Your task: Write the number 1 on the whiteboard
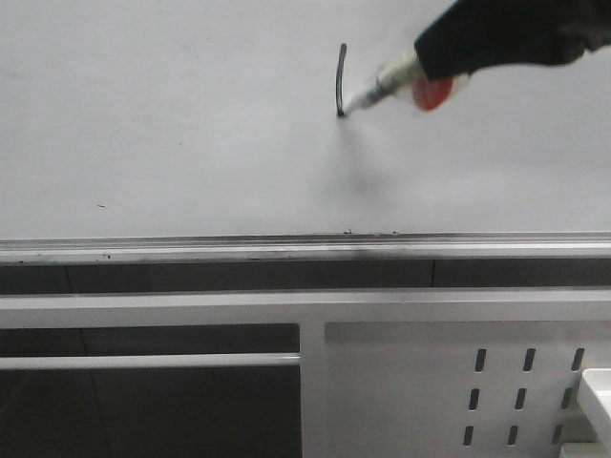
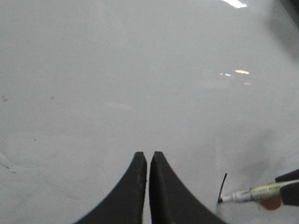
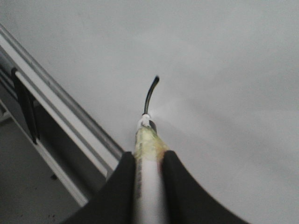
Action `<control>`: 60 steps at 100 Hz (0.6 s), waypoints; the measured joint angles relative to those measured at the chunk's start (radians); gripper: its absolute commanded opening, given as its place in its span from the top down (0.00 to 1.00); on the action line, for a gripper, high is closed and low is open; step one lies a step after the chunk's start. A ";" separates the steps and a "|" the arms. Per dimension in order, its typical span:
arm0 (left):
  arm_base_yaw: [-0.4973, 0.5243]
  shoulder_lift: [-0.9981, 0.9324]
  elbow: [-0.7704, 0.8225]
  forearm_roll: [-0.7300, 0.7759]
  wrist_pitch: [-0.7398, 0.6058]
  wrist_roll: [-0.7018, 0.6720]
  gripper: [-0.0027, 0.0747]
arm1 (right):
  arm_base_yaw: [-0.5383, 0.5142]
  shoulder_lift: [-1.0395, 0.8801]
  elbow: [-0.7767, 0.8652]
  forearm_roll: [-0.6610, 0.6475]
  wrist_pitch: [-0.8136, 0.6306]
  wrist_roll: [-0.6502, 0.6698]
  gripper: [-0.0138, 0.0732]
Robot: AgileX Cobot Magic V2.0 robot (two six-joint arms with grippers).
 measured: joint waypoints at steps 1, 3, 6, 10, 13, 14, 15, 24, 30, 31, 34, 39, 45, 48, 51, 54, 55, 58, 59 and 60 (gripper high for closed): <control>0.000 0.000 0.000 0.000 0.000 0.000 0.99 | 0.000 0.005 0.000 0.002 0.005 0.000 0.92; 0.000 0.000 0.000 0.000 -0.002 0.000 0.99 | -0.005 0.018 0.000 0.009 0.012 0.000 0.92; 0.000 0.000 0.000 0.000 -0.004 0.000 0.99 | -0.010 0.035 0.000 0.013 0.022 0.000 0.92; 0.000 0.000 0.000 0.000 -0.006 0.000 0.99 | -0.014 0.058 0.000 0.018 0.033 0.000 0.92; 0.000 0.000 0.000 0.000 -0.006 0.000 0.99 | -0.014 0.072 0.002 0.022 0.037 0.002 0.92; 0.000 0.000 0.000 0.000 -0.006 0.000 0.99 | -0.014 0.078 0.002 0.022 0.039 0.002 0.92; 0.000 0.000 0.000 0.000 -0.006 0.000 0.99 | -0.014 0.080 0.002 0.022 0.039 0.002 0.92; 0.000 0.000 0.000 -0.002 -0.006 0.000 0.99 | -0.007 0.092 0.002 0.026 0.045 0.002 0.92; 0.000 0.000 0.000 0.009 -0.006 0.000 0.99 | 0.016 0.084 0.002 0.026 0.050 0.002 0.92; 0.000 0.000 0.000 0.012 -0.006 0.000 0.99 | 0.019 0.082 0.002 0.026 0.056 0.002 0.92; 0.000 0.000 0.000 0.033 -0.006 0.000 0.99 | 0.038 0.071 -0.006 0.026 0.075 0.002 0.92; 0.000 0.000 0.000 0.085 -0.006 0.000 0.99 | 0.071 0.046 -0.020 0.026 0.130 0.002 0.92; 0.000 0.000 0.000 0.177 -0.004 0.000 0.99 | 0.107 0.013 -0.043 0.026 0.229 0.002 0.92; 0.000 0.000 -0.005 0.248 0.004 0.000 0.99 | 0.125 -0.001 -0.059 0.026 0.278 0.002 0.92; 0.000 0.000 -0.012 0.312 0.023 0.000 0.99 | 0.136 -0.014 -0.073 0.026 0.329 0.002 0.92; 0.000 0.000 -0.022 0.379 0.046 -0.002 0.99 | 0.144 -0.021 -0.089 0.026 0.381 0.002 0.92; 0.000 0.000 -0.027 0.413 0.053 -0.006 0.99 | 0.146 -0.021 -0.097 0.026 0.406 0.002 0.92; 0.000 0.000 -0.041 0.481 0.093 -0.020 0.99 | 0.149 -0.026 -0.116 0.026 0.456 0.002 0.92; 0.000 0.000 -0.048 0.497 0.102 -0.025 0.99 | 0.149 -0.028 -0.121 0.026 0.480 0.002 0.92; 0.000 0.000 -0.052 0.529 0.111 -0.029 0.99 | 0.150 -0.029 -0.131 0.026 0.492 0.002 0.92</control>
